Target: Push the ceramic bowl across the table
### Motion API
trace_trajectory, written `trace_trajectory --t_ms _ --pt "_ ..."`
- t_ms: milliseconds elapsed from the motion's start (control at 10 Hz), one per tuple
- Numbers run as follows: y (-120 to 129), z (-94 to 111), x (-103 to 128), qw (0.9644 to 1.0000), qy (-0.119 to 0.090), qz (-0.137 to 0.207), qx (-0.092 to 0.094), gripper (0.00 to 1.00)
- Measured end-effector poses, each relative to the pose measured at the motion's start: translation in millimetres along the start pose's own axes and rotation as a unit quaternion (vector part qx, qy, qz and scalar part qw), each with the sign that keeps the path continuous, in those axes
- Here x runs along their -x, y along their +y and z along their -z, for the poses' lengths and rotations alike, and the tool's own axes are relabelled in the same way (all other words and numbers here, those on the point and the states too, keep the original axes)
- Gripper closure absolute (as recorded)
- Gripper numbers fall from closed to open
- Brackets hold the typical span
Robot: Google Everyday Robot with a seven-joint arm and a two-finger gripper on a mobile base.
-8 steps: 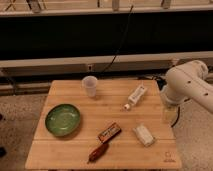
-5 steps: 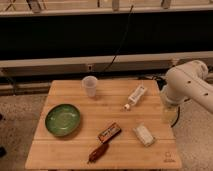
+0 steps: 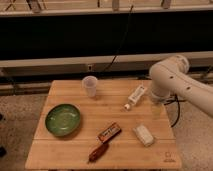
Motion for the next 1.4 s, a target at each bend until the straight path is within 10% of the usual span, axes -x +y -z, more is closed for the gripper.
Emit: trace_trajectory --t_ms 1400 --pt "-46.2 -19.0 167.1 0.9912 0.008 0.132 -0.008 0.2"
